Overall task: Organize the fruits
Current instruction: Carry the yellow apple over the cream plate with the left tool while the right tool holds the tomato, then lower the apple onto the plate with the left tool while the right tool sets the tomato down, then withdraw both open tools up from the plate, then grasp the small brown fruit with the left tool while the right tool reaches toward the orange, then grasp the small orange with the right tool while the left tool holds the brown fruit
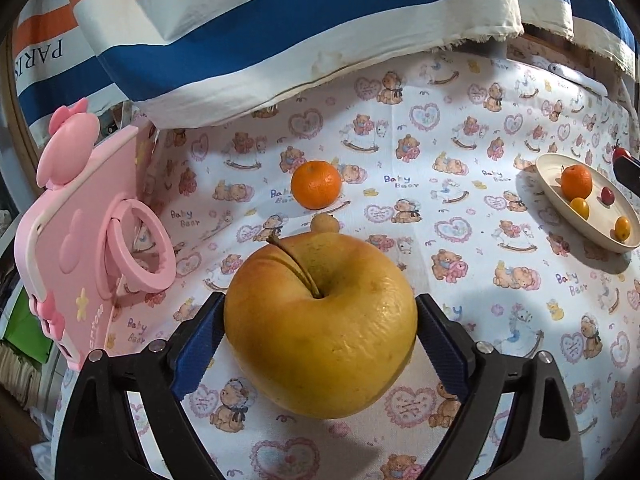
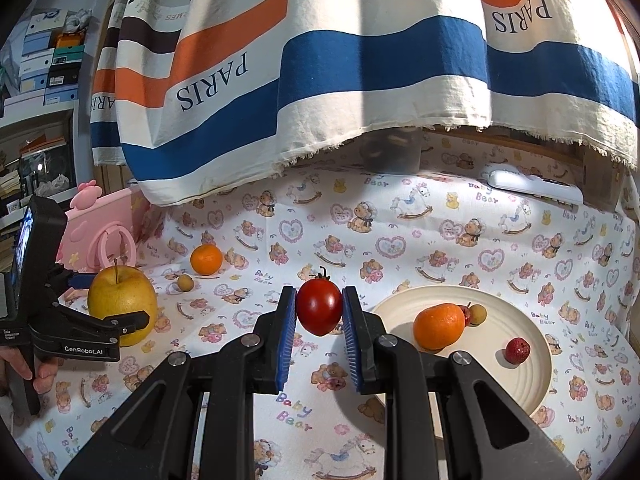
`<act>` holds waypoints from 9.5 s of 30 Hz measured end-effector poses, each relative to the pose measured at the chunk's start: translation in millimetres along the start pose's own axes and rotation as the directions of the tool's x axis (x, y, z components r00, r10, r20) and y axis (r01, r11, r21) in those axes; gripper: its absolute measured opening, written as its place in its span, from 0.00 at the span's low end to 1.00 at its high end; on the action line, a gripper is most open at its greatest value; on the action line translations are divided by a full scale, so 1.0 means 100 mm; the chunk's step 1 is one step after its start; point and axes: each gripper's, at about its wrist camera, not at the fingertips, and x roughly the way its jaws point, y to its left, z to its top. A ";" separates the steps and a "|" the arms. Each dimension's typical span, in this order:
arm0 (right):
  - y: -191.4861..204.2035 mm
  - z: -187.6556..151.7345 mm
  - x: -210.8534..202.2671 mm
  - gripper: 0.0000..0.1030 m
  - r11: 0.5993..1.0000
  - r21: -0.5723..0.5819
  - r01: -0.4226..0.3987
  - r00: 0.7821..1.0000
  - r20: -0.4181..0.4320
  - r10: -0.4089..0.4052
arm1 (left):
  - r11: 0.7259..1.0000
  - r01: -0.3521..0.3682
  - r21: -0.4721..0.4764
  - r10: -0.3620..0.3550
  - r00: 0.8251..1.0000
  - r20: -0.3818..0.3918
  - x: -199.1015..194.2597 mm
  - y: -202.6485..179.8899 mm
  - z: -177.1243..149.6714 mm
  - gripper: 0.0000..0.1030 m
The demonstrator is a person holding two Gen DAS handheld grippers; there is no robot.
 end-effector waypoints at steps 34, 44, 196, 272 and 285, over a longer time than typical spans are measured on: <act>-0.36 0.26 -0.20 0.22 0.996 0.086 0.022 0.999 0.046 -0.026 | 0.967 0.217 0.135 -0.232 0.966 0.110 -0.66 -0.97 0.41 0.87; -1.22 0.33 -0.53 0.22 0.971 0.137 0.198 0.975 0.079 -0.210 | 0.931 0.329 0.156 -0.347 0.932 0.108 -0.66 -1.35 0.71 0.87; -0.95 0.48 -0.52 1.00 0.952 0.082 0.296 0.946 0.110 -0.304 | 0.971 0.155 -0.181 -0.110 0.965 0.236 0.03 0.18 0.60 0.87; 1.27 0.51 2.43 0.58 0.958 0.092 -0.270 0.858 -0.429 0.283 | 0.896 0.050 -0.441 -0.058 0.998 -0.004 0.27 0.82 0.51 0.21; 1.47 0.48 2.67 0.55 0.955 0.083 -0.285 0.830 -0.477 0.289 | 0.879 0.042 -0.474 -0.065 0.997 -0.031 0.33 0.88 0.47 0.21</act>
